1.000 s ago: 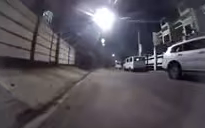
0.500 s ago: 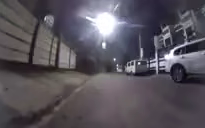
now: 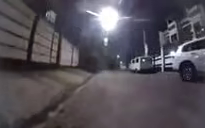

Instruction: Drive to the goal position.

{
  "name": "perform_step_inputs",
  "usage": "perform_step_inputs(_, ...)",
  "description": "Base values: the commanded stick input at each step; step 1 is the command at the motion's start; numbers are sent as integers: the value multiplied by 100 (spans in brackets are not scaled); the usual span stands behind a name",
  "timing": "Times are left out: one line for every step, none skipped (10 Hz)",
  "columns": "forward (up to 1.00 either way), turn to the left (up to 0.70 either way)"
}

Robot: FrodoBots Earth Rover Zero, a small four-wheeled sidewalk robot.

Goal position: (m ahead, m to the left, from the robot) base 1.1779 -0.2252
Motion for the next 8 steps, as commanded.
perform_step_inputs(70, -5)
perform_step_inputs(70, -7)
perform_step_inputs(70, -10)
perform_step_inputs(70, -13)
perform_step_inputs(70, -16)
perform_step_inputs(70, -19)
perform_step_inputs(70, -22)
perform_step_inputs(70, -24)
